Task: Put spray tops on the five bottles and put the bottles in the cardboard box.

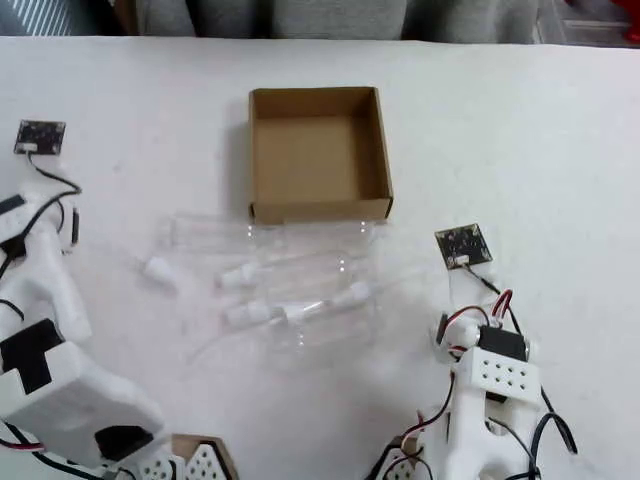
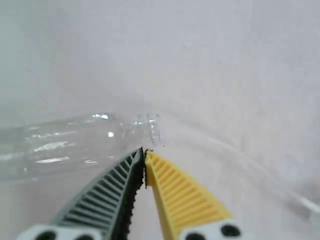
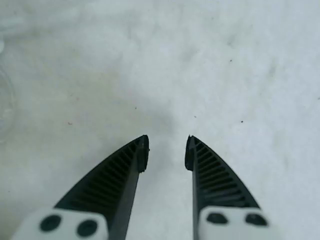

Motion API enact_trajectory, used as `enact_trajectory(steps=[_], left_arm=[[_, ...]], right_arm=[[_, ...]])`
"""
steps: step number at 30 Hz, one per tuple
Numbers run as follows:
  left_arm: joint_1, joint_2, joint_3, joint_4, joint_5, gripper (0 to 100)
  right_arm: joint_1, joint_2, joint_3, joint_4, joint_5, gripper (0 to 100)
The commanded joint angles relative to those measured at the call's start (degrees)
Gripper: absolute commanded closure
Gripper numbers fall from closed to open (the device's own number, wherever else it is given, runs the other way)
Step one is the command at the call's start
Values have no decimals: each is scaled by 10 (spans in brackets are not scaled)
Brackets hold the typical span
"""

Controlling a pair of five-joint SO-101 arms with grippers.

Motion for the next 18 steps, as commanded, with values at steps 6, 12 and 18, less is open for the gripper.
enact_trajectory(steps=[6,12,18], left_arm=[[-5,-8,-240,305,-360,976],[-51,-8,-274,335,-599,976],[-80,-7,-273,334,-661,835]], right_arm=[[-7,0,-4,-14,6,894],[-6,0,-4,-16,6,894],[-6,0,-4,-16,6,894]])
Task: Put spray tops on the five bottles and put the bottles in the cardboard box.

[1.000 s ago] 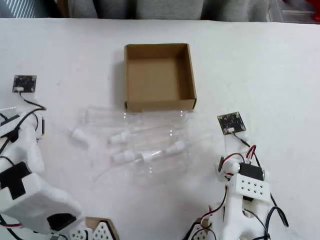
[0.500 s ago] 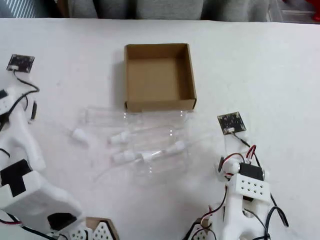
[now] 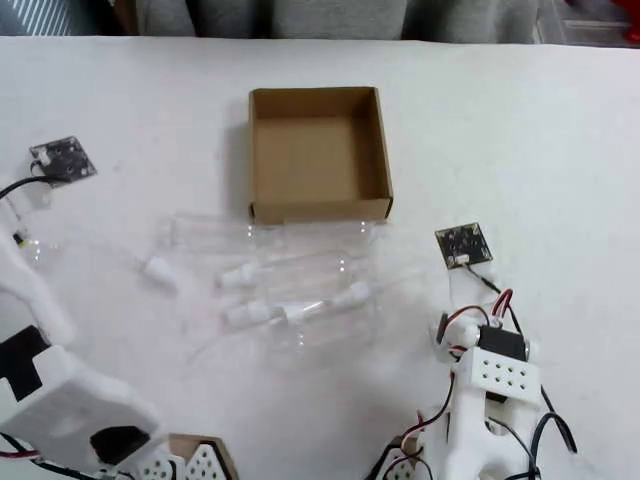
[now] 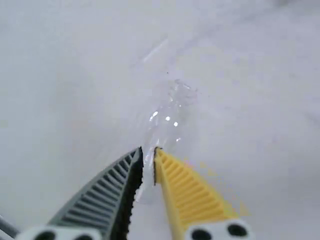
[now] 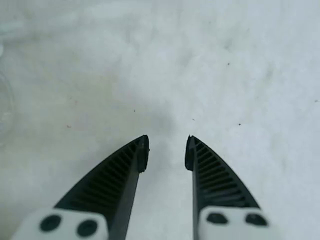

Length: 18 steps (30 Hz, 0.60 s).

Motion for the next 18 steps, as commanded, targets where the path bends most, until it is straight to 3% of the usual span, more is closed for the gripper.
enact_trajectory(steps=[1,4,9,14,18], left_arm=[[-18,-7,-24,2,-27,821],[-22,8,-10,-2,-37,820],[-73,51,-4,4,-141,815],[-142,40,-8,91,-233,817],[-155,1,-2,144,-243,818]], right_arm=[[-6,0,-4,-9,6,894],[-6,0,-3,-9,6,894],[-5,0,-3,-9,6,894],[-7,0,3,-19,6,894],[-7,0,3,-21,6,894]])
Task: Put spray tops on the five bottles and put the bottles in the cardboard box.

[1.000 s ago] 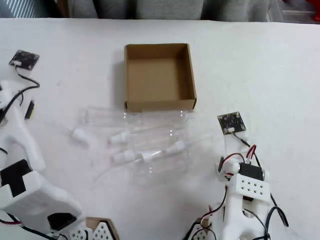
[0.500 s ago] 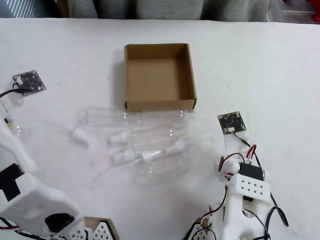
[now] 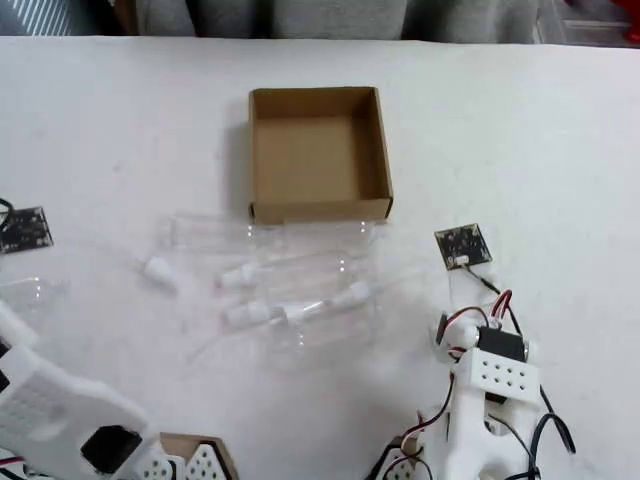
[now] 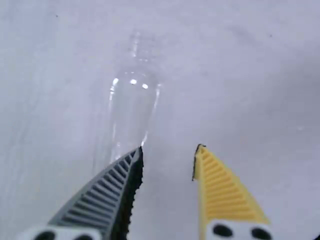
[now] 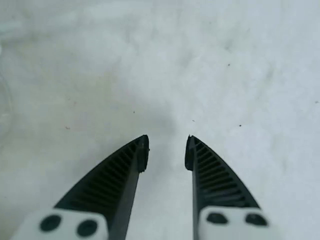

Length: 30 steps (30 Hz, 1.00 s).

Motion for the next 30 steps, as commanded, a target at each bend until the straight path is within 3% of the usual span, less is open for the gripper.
enact_trajectory(steps=[1,5,8,18,30], left_arm=[[-14,-59,-3,59,-22,818],[0,-60,-2,31,-27,815],[22,-58,4,-1,15,811],[94,-60,111,-243,164,703],[99,-37,120,-265,142,691]], right_arm=[[-7,0,-4,-8,6,894],[-7,0,-4,-8,6,894],[-7,0,-4,-8,6,894],[-7,0,-4,-8,6,894],[-7,0,-4,-8,6,894]])
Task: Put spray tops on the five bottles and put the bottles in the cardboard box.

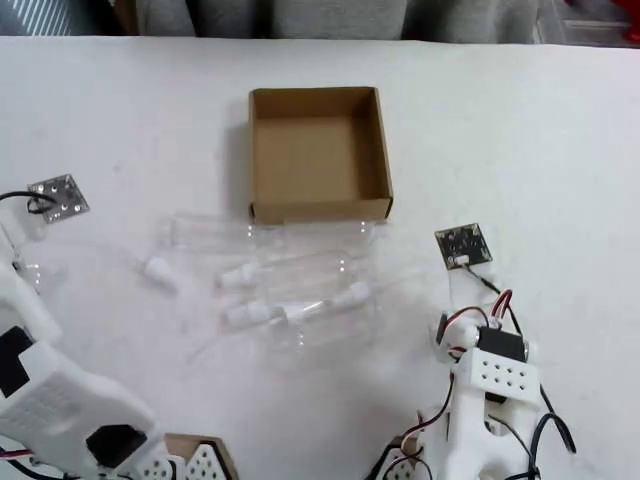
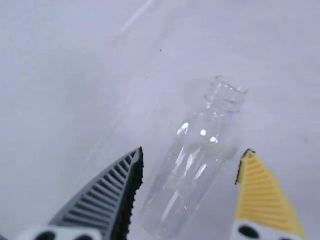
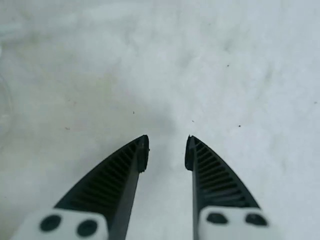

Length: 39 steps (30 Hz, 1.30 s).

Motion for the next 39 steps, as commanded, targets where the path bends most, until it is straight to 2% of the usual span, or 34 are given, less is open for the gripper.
enact_trajectory(steps=[1,6,10,17,19,24,26,30,32,36,39], left_arm=[[12,-1,-2,-11,-14,691],[15,47,-2,-57,-8,691],[17,62,-1,-58,0,691],[50,66,2,-61,118,693],[57,66,3,-59,137,731],[58,66,4,-35,138,898],[51,66,4,-24,138,878],[41,62,-1,-19,142,759],[43,61,-2,-20,148,756],[58,62,-13,-19,210,773],[62,63,-33,-17,293,771]], right_arm=[[-7,0,-4,-8,6,894],[-7,0,-4,-8,6,894],[-7,0,-4,-8,6,894],[-7,0,-4,-8,6,894],[-7,0,-4,-8,6,894],[-7,0,-4,-8,6,894],[-7,0,-4,-8,6,894],[-7,0,-4,-8,6,894],[-7,0,-4,-8,6,894],[-7,0,-4,-8,6,894],[-7,0,-4,-8,6,894]])
